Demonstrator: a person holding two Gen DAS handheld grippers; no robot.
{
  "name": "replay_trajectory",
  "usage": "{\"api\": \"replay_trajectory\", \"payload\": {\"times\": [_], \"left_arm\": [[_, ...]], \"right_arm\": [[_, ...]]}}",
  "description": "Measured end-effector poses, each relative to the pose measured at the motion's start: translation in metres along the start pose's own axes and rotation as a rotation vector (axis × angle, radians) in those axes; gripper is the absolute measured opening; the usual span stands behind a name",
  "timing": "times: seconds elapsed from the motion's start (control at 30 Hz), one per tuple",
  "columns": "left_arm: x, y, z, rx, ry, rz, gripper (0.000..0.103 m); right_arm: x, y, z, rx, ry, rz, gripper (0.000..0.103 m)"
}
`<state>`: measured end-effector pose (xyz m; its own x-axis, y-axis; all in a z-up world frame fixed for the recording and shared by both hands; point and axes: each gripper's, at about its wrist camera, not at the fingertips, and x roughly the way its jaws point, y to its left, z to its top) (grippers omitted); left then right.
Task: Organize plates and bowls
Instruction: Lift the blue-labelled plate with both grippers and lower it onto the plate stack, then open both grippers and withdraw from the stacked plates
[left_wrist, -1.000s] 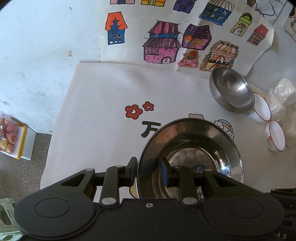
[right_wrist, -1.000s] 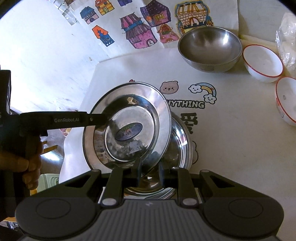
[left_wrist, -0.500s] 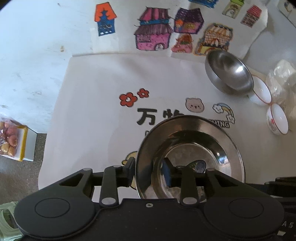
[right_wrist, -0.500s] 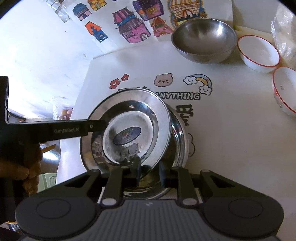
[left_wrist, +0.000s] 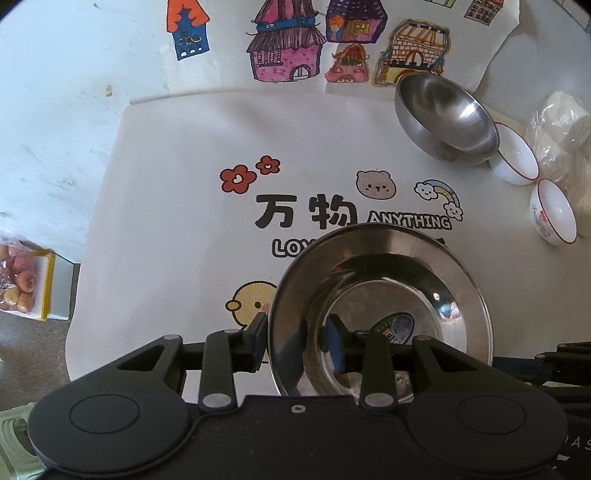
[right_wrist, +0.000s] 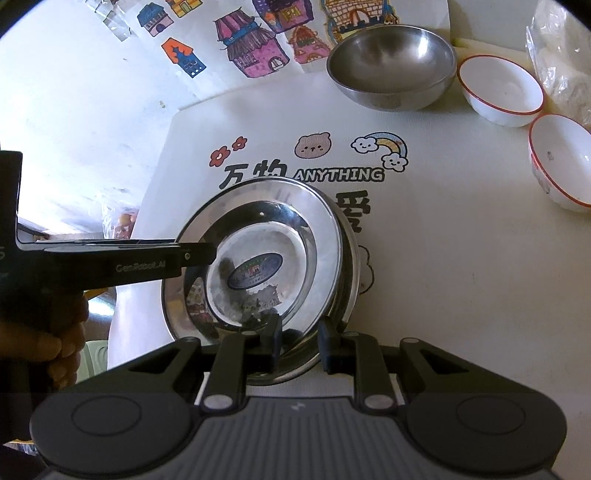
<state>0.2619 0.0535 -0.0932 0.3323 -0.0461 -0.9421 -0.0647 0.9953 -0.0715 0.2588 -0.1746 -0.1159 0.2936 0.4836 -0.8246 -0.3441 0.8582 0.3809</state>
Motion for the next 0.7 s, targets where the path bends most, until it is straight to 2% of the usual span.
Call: {"api": "replay_trajectory", "payload": {"times": [0.47, 0.6, 0.7], "left_arm": [[-0.001, -0.005, -0.001, -0.002, 0.0, 0.015, 0.042], [-0.004, -0.007, -0.001, -0.01, -0.001, 0.002, 0.052], [-0.009, -0.01, 0.001, -0.012, -0.014, -0.003, 0.064]], "right_arm": [[0.002, -0.004, 0.001, -0.018, 0.01, 0.021, 0.028], [-0.002, -0.008, 0.0, -0.016, -0.005, 0.026, 0.034], [-0.007, -0.014, -0.001, -0.005, -0.021, 0.029, 0.036]]}}
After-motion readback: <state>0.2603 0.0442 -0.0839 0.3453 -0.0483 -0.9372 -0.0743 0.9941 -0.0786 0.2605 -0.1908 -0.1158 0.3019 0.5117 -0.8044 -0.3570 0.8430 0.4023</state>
